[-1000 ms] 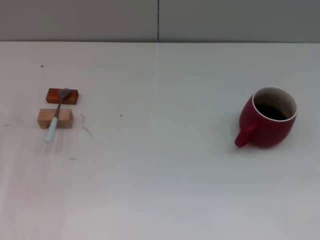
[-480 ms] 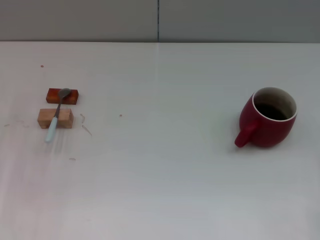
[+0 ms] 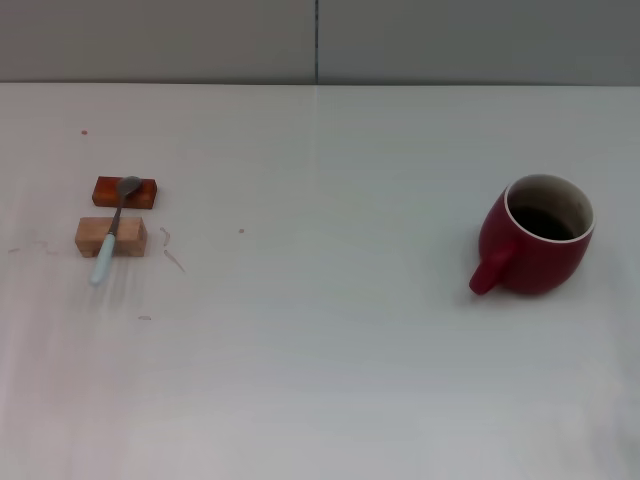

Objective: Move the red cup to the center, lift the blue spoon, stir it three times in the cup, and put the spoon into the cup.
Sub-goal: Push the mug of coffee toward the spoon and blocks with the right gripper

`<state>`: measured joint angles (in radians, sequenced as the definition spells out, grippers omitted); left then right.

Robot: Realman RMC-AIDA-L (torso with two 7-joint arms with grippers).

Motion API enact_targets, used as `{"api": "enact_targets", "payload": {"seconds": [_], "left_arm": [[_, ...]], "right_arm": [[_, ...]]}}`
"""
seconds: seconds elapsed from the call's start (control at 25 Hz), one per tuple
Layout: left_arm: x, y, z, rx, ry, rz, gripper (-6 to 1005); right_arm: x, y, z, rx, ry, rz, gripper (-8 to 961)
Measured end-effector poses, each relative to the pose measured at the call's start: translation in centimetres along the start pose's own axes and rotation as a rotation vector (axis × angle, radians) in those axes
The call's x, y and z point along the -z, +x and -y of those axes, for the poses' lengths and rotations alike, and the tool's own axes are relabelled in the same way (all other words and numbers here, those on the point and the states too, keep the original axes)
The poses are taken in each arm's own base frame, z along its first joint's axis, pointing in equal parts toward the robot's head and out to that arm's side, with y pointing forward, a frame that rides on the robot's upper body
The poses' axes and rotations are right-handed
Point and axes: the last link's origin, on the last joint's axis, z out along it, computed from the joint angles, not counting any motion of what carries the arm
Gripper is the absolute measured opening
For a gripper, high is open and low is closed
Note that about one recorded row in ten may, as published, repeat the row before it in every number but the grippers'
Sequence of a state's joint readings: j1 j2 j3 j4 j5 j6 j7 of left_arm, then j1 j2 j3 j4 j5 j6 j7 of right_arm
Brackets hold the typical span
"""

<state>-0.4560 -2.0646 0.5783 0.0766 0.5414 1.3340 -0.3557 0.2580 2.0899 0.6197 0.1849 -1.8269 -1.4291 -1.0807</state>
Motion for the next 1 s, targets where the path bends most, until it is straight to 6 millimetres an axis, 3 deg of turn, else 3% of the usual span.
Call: {"api": "enact_targets", "payload": {"seconds": [0.28,1.0], "left_arm": [[0.3,0.1,0.2,0.002,0.004,-0.005,842],[0.9,0.2,0.4,0.006,0.008,-0.020,842]], "right_arm": [[0.8,-0.8,-1.0,0.123,-0.063,0.065,64],[0.6,-3.1,-5.1,0.034,-0.313,0.140,64]]}}
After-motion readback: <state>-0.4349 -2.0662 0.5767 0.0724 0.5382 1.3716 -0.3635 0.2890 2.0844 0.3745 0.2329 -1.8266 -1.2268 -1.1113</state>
